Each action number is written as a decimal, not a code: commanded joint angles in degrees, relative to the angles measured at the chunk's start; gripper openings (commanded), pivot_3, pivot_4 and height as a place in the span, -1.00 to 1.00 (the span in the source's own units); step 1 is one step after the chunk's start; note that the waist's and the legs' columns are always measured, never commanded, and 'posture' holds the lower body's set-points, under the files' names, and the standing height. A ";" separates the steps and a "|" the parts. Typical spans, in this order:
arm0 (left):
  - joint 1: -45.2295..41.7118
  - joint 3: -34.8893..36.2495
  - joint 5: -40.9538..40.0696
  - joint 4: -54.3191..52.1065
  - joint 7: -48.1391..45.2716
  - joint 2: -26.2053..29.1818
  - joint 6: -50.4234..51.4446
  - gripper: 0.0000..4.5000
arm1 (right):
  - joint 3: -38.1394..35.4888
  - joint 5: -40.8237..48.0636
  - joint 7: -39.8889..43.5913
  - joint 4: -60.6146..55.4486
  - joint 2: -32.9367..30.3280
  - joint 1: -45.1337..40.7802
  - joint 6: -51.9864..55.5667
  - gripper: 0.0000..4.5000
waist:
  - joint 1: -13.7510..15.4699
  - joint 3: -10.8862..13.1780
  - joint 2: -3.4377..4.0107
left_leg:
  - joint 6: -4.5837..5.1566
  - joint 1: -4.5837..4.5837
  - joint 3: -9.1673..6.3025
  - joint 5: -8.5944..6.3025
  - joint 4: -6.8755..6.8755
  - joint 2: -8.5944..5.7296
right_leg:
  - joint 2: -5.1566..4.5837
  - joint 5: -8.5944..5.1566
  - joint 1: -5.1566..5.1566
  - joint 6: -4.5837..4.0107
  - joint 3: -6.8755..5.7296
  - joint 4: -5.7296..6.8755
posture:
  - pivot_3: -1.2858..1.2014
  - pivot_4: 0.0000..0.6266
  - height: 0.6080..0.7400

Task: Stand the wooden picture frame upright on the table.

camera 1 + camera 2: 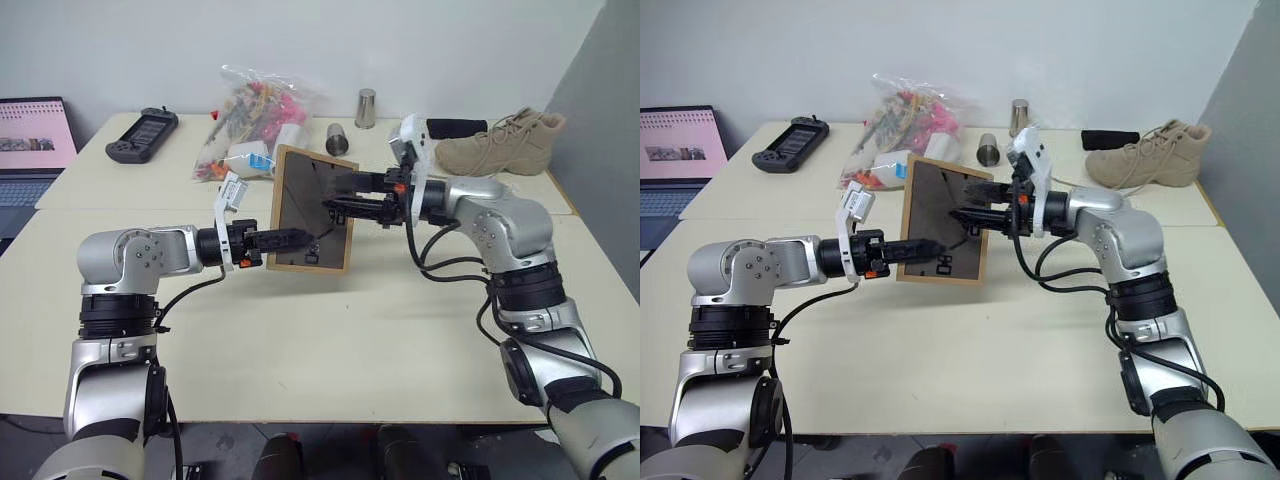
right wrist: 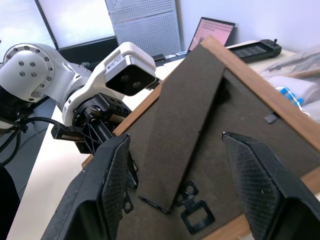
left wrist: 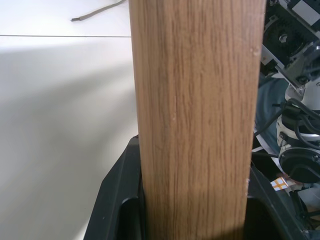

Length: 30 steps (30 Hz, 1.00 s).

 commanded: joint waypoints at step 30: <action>1.53 -0.38 -1.42 -3.44 -0.84 0.83 -3.64 -0.43 | 2.71 0.10 -0.16 -1.18 1.77 -0.82 -1.62 0.39 | -0.04 0.00 0.00 | 0.00 0.00 0.00 0.00 -0.02 0.01 | 0.01 0.00 -0.01 0.00 0.00 -0.02 | 0.03 -0.52 1.00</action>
